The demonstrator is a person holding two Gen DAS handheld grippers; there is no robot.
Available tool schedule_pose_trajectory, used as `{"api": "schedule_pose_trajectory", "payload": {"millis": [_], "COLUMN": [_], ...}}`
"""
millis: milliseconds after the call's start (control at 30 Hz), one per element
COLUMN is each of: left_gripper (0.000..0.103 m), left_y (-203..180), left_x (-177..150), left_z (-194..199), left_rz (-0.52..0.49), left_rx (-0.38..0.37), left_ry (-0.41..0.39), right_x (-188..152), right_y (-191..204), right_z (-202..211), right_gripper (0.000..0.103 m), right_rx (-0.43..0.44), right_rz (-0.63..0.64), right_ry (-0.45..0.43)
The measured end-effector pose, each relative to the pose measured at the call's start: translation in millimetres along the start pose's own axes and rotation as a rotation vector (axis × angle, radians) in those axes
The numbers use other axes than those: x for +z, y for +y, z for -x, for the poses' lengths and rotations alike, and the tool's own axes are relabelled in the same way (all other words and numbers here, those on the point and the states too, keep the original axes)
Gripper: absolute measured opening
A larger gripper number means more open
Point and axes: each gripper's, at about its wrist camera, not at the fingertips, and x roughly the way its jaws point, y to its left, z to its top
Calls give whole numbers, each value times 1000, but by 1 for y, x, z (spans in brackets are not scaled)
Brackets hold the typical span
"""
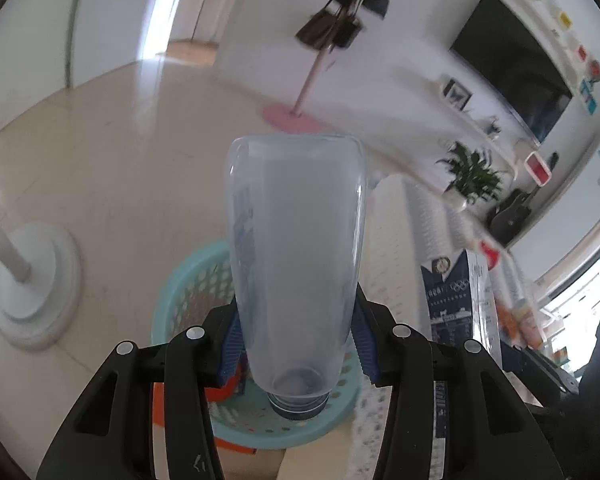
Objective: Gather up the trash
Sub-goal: 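Carry bottle and carton over the basket and open both tools to drop them, then move both tools back to the rug toward the teal packet and orange cup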
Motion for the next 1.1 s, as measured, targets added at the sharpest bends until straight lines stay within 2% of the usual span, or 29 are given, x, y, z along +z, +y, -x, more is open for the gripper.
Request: {"api": "schedule_pose_trajectory", "payload": {"millis": [300,533,700,800,967,1100], "left_gripper": [47,51,50,50,50,50], "left_y": [12,9,-7,-19,-55,-100], "left_x": [0,1,0,1,2,-3], "left_z": [-29,-27,-23,-15,3,5], "left_rz": [20,-3,-44,-65,-94,-135], "left_rx": [25,23,24,9,-71,-169], "left_ry": [70,42,22,-9,-89,-112], "right_x": [-11,-20,-28,-29,-22,-19], "right_y": [3,-12,-14,-18,-41,-76], "right_z": [-59,-63,-50,-32,15,57], "right_gripper": [58,59,59,59,59,59], "right_rx": [-55,-37,-27,-16,-30,-76], "right_rz": [-7,-59,-68,-71,-84,-104], "right_ry": [90,115,111,77,-18,-89]}}
